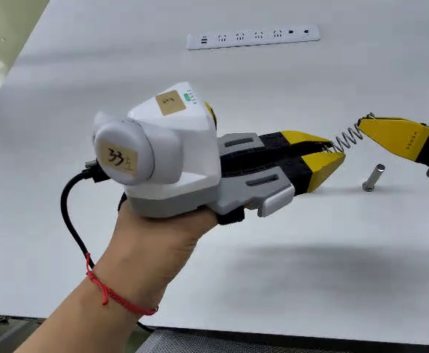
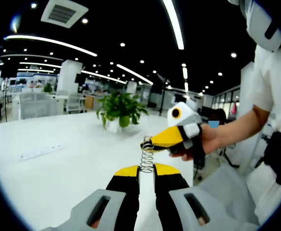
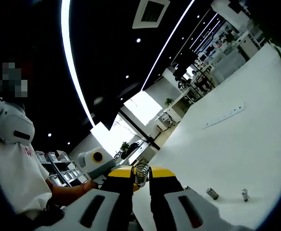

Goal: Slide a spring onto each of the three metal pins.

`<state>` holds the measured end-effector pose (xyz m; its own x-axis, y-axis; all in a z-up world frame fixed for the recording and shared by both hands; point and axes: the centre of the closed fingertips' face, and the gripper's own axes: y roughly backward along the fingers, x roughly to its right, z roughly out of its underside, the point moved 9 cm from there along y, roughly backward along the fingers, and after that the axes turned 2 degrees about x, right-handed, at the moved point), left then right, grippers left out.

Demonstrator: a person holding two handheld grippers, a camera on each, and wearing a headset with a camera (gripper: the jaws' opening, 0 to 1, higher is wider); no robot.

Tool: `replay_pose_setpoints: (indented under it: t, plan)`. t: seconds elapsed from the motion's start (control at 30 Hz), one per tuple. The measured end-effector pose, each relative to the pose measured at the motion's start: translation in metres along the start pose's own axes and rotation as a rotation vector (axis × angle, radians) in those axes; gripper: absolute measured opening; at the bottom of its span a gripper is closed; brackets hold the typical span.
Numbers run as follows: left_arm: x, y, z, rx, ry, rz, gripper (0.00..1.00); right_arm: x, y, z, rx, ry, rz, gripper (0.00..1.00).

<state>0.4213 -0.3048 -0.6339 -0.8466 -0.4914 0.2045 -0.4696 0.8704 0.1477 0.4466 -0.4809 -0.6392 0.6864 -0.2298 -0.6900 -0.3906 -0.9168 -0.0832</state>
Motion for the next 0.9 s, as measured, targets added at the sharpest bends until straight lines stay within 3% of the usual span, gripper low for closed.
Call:
replay_pose_setpoints:
  t: [0.3,0.9]
  plan:
    - [0.0009,-0.0011,-0.0001,0.000,0.002,0.005,0.11,-0.0017,0.0006,-0.0015,-0.005,0.014,-0.006,0.12]
    - [0.0039,-0.0022,0.0035,-0.021,-0.015,0.042,0.11,-0.0095,-0.0010,-0.0059,-0.100,0.119,-0.019,0.12]
